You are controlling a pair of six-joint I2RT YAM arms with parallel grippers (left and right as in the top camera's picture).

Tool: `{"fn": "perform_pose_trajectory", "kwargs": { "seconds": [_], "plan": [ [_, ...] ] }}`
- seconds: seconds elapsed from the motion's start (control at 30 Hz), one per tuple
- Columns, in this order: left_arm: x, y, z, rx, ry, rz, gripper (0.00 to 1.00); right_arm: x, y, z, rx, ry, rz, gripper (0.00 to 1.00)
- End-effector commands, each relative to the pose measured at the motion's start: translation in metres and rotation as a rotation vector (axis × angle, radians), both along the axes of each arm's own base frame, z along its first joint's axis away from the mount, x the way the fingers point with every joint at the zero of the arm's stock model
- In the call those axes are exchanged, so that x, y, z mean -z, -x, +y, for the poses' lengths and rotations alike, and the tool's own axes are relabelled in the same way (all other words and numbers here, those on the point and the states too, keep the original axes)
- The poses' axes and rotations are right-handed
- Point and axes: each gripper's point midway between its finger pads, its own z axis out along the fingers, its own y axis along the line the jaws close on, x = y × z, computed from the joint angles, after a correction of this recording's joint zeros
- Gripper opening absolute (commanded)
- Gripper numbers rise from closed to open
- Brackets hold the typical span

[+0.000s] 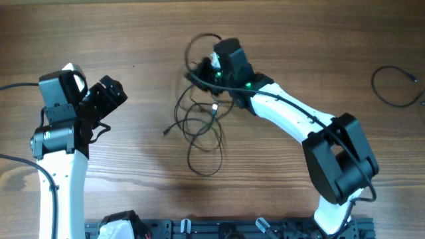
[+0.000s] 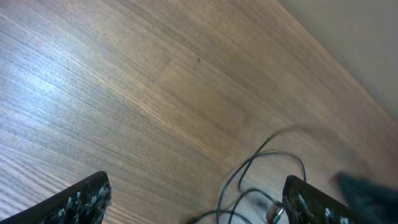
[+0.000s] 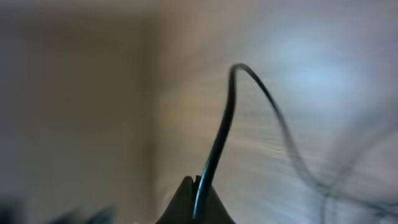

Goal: Untangle cables
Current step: 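Pull the grasped cable up and away toward the far right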

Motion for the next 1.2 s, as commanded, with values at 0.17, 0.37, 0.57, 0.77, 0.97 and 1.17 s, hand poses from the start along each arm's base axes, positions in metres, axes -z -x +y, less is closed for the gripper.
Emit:
{"fn": "perform_pose_trajectory", "kwargs": {
  "seconds": [0.17,0.37,0.57,0.77,0.97,1.17],
  "plan": [
    [0.002,0.001,0.0,0.012,0.0,0.011,0.91,-0.174,0.055,-0.023,-0.443,-0.32,-0.515,0.04],
    [0.007,0.007,-0.002,0.013,0.007,0.042,0.88,-0.307,0.091,-0.117,-0.293,-0.338,-0.823,0.04],
    [-0.001,0.011,-0.055,0.335,0.129,-0.009,0.81,-0.377,0.137,-0.183,-0.15,-0.288,-1.061,0.04],
    [-0.009,0.048,-0.146,1.006,0.047,-0.141,0.78,-0.378,0.133,-0.192,-0.117,-0.291,-1.024,0.04],
    [0.01,0.061,-0.202,1.237,-0.068,-0.108,0.7,-0.374,0.137,-0.189,-0.155,-0.289,-1.013,0.04],
    [0.081,0.091,-0.266,1.56,-0.042,0.068,0.74,-0.373,0.136,-0.189,-0.153,-0.286,-1.006,0.04]
  ]
}}
